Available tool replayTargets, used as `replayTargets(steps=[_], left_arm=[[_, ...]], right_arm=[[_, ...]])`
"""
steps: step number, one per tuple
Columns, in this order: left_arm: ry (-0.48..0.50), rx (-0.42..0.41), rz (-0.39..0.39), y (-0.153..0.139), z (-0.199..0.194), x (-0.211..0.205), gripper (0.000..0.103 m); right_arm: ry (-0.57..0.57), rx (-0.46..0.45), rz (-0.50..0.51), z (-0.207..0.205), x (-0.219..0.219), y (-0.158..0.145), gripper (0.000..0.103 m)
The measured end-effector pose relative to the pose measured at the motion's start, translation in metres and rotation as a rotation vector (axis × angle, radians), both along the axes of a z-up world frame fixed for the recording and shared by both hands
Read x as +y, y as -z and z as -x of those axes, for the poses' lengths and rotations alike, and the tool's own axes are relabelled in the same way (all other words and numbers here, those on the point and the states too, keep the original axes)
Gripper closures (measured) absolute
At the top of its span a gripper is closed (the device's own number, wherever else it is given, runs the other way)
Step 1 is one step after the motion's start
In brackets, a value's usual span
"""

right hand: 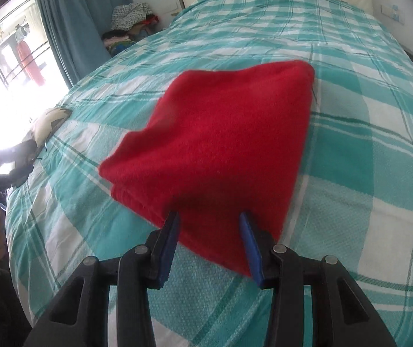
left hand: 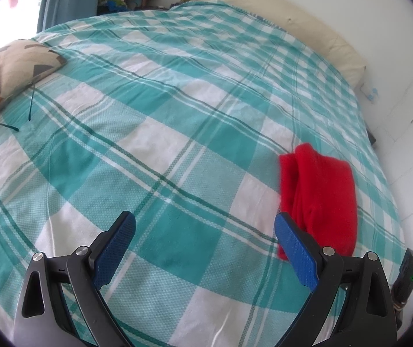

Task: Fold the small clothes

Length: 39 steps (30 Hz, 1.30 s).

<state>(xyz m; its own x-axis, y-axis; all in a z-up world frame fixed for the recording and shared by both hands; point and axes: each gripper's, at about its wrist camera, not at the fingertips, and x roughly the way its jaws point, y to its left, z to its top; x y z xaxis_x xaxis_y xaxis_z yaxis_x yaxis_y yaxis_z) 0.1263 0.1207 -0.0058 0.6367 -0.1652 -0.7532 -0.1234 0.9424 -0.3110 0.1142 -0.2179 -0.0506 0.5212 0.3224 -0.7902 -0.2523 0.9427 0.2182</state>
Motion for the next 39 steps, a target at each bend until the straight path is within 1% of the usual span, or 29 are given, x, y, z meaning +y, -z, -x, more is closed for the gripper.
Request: replayTargets(steps=[2,5,7,9,10,12,13,19,24,29,32,39], left_arm=[[0.008,0.003,-0.007,0.001,0.0,-0.004,0.005],[0.02,0.007,-0.015,0.002,-0.001,-0.009,0.005],[0.028,0.007,-0.02,0.002,-0.001,-0.012,0.005],[0.037,0.007,-0.027,0.002,0.0,-0.016,0.005],[0.04,0.008,-0.029,0.003,0.0,-0.017,0.005],[0.046,0.01,-0.033,0.003,0.0,-0.019,0.005],[0.048,0.011,-0.035,0.003,0.001,-0.02,0.005],[0.05,0.013,-0.044,0.004,0.001,-0.024,0.005],[0.056,0.016,-0.062,0.006,0.001,-0.03,0.005],[0.072,0.025,-0.089,0.01,0.001,-0.041,0.005],[0.084,0.027,-0.114,0.012,0.002,-0.049,0.005],[0.112,0.032,-0.176,0.017,0.003,-0.068,0.005]], right_arm=[[0.007,-0.035,0.011,0.014,-0.001,-0.002,0.06],[0.032,-0.065,-0.016,0.03,-0.008,-0.012,0.06],[0.05,-0.087,-0.014,0.04,-0.013,-0.018,0.057],[0.067,-0.112,-0.003,0.05,-0.019,-0.023,0.047],[0.078,-0.126,0.003,0.055,-0.022,-0.025,0.044],[0.102,-0.148,0.008,0.064,-0.027,-0.027,0.035],[0.113,-0.153,0.006,0.068,-0.03,-0.028,0.034],[0.141,-0.159,0.002,0.088,-0.039,-0.022,0.034],[0.162,-0.187,0.003,0.104,-0.047,-0.018,0.033],[0.19,-0.226,-0.021,0.121,-0.06,-0.015,0.033],[0.199,-0.235,-0.054,0.129,-0.067,-0.014,0.033],[0.171,-0.307,-0.1,0.138,-0.067,-0.031,0.033]])
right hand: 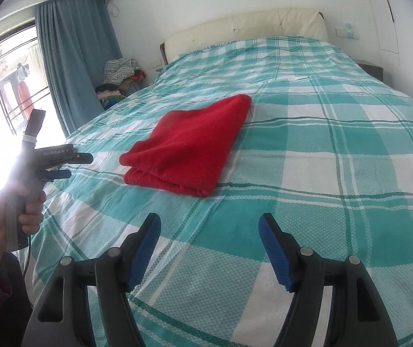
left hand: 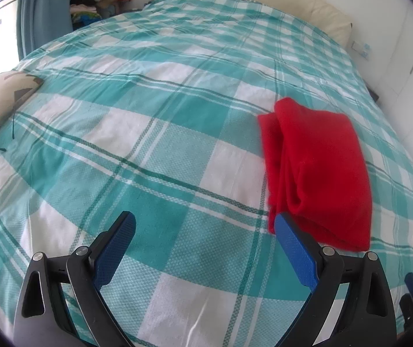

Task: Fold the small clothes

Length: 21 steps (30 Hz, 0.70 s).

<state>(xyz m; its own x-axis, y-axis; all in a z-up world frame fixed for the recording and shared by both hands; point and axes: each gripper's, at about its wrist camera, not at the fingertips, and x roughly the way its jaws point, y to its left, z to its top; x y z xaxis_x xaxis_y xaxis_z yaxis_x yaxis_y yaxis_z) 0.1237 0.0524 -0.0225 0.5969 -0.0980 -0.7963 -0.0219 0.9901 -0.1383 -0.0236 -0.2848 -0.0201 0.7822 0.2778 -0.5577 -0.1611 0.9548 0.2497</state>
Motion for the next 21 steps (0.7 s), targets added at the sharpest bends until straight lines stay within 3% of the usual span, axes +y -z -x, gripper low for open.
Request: replayTargets(steps=[6,12,21], left_arm=[[0.033,0.004,-0.048,0.004,0.001,-0.018,0.005],[0.07,0.011,-0.078,0.007,0.001,-0.031,0.005],[0.059,0.012,-0.063,0.005,0.0,-0.029,0.005]], right_arm=[[-0.054,-0.066,0.026,0.011,0.016,-0.017,0.029],[-0.087,-0.066,0.046,0.014,0.023,-0.017,0.029],[-0.109,-0.069,0.058,0.015,0.028,-0.017,0.029]])
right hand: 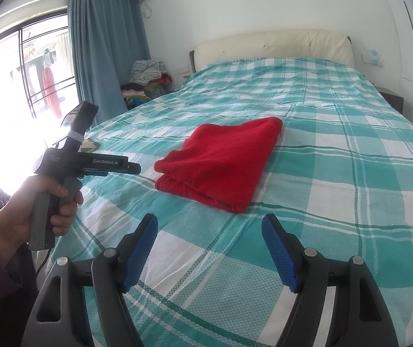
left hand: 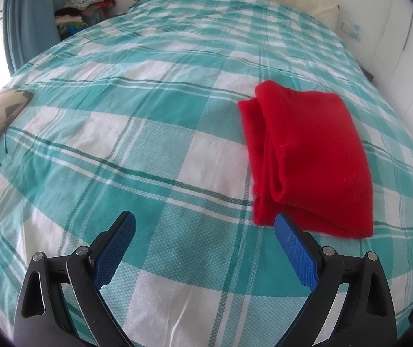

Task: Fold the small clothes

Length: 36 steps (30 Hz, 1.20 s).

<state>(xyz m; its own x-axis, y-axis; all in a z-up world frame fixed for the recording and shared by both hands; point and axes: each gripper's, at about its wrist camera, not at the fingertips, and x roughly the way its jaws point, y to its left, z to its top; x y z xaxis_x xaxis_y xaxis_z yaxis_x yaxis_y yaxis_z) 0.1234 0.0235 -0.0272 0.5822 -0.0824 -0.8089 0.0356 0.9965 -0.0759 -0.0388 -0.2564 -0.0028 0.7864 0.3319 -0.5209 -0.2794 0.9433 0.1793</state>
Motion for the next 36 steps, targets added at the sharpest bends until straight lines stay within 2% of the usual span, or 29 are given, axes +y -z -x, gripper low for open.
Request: replayTargets(steps=[36], left_arm=[[0.018,0.016,-0.022,0.005,-0.0004,-0.006,0.005]], right_arm=[[-0.016,0.031,0.001,-0.0008,0.0014,0.004,0.029]])
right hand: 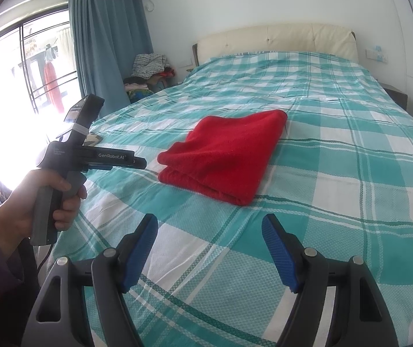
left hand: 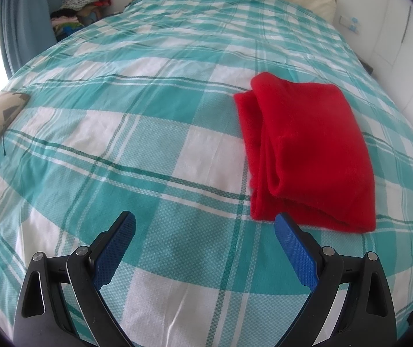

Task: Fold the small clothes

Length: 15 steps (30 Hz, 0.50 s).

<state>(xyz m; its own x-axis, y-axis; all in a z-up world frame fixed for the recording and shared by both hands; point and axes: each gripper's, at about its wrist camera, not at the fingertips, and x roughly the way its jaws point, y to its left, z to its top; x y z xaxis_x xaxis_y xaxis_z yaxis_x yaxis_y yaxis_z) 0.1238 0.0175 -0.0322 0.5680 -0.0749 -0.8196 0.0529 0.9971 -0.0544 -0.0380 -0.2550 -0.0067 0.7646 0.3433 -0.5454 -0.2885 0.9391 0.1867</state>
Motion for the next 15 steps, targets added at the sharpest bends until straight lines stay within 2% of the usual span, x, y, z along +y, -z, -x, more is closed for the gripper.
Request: replayTargets(steps=[15], left_arm=[[0.003,0.001,-0.003,0.0007,0.0006,-0.0016,0.005]], right_arm=[[-0.001,0.006,-0.001,-0.0001,0.0005,-0.0005,0.029]])
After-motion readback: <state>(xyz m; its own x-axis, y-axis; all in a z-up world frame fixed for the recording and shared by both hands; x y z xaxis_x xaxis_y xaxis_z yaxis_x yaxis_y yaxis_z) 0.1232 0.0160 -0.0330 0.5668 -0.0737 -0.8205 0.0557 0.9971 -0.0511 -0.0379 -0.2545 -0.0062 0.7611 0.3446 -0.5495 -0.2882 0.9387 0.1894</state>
